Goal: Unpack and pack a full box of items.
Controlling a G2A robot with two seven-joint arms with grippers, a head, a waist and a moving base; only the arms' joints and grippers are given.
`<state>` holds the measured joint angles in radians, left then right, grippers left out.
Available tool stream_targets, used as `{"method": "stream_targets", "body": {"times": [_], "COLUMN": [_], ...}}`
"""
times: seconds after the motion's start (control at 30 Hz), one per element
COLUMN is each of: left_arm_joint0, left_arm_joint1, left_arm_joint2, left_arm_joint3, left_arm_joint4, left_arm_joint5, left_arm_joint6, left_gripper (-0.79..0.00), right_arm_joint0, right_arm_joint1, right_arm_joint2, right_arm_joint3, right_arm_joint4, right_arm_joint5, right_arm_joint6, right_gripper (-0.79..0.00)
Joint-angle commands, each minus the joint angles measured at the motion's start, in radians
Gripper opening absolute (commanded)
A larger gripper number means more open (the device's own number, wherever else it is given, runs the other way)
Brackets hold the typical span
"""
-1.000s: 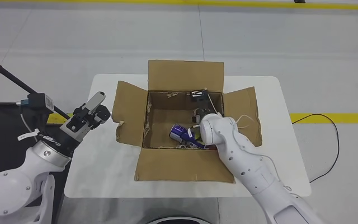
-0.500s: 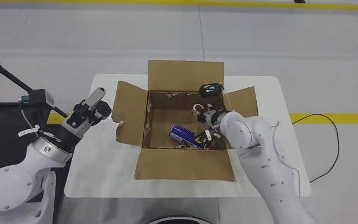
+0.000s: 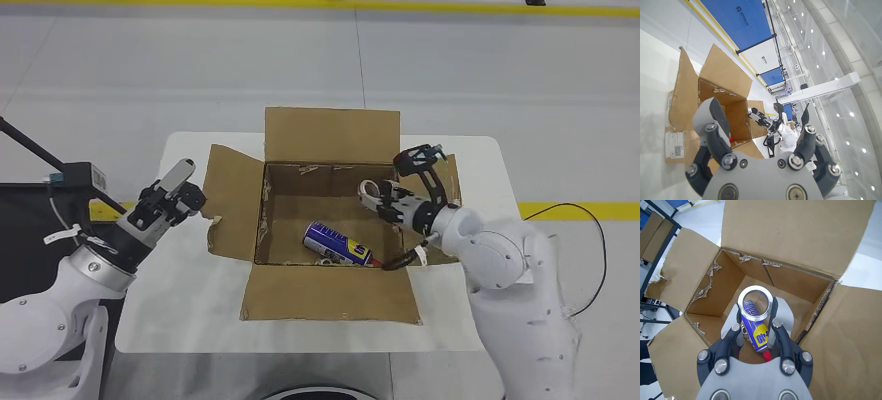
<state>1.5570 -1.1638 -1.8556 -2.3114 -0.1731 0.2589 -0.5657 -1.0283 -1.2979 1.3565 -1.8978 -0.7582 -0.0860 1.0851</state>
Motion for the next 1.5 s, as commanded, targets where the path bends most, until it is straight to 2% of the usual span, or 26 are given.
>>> {"method": "stream_targets", "body": {"times": [0.0, 0.17, 0.33, 0.47, 0.57, 1.1, 1.23, 1.47], "left_arm_joint0": [0.000, -0.002, -0.001, 0.000, 0.000, 0.000, 0.000, 0.000], "left_arm_joint1": [0.001, 0.003, 0.005, 0.007, 0.007, 0.007, 0.007, 0.007], "left_arm_joint2": [0.004, 0.013, 0.015, 0.014, 0.014, 0.014, 0.014, 0.014], "left_arm_joint3": [0.001, 0.004, 0.009, 0.011, 0.011, 0.011, 0.011, 0.011], "left_arm_joint4": [-0.002, -0.006, -0.008, -0.013, -0.014, -0.014, -0.014, -0.014], "left_arm_joint5": [-0.002, -0.005, -0.006, -0.003, -0.003, -0.003, -0.003, -0.003], "left_arm_joint6": [0.003, 0.007, 0.009, 0.012, 0.012, 0.012, 0.012, 0.012], "left_gripper": [0.000, 0.000, 0.000, 0.000, 0.000, 0.000, 0.000, 0.000], "right_arm_joint0": [-0.010, -0.027, -0.033, -0.033, -0.018, -0.018, -0.042, -0.062], "right_arm_joint1": [0.005, 0.016, 0.029, 0.038, 0.044, 0.044, 0.048, 0.060], "right_arm_joint2": [0.021, 0.057, 0.095, 0.110, 0.093, 0.093, 0.093, 0.087], "right_arm_joint3": [-0.018, -0.054, -0.047, -0.029, -0.014, -0.014, -0.035, -0.048], "right_arm_joint4": [0.015, 0.085, 0.208, 0.263, 0.269, 0.269, 0.259, 0.266], "right_arm_joint5": [-0.016, -0.083, -0.201, -0.254, -0.253, -0.253, -0.256, -0.260], "right_arm_joint6": [0.013, 0.028, 0.034, 0.040, 0.084, 0.084, 0.023, 0.019], "right_gripper": [-0.785, -0.785, -0.785, -0.785, -0.785, -0.785, -0.785, -0.785]}}
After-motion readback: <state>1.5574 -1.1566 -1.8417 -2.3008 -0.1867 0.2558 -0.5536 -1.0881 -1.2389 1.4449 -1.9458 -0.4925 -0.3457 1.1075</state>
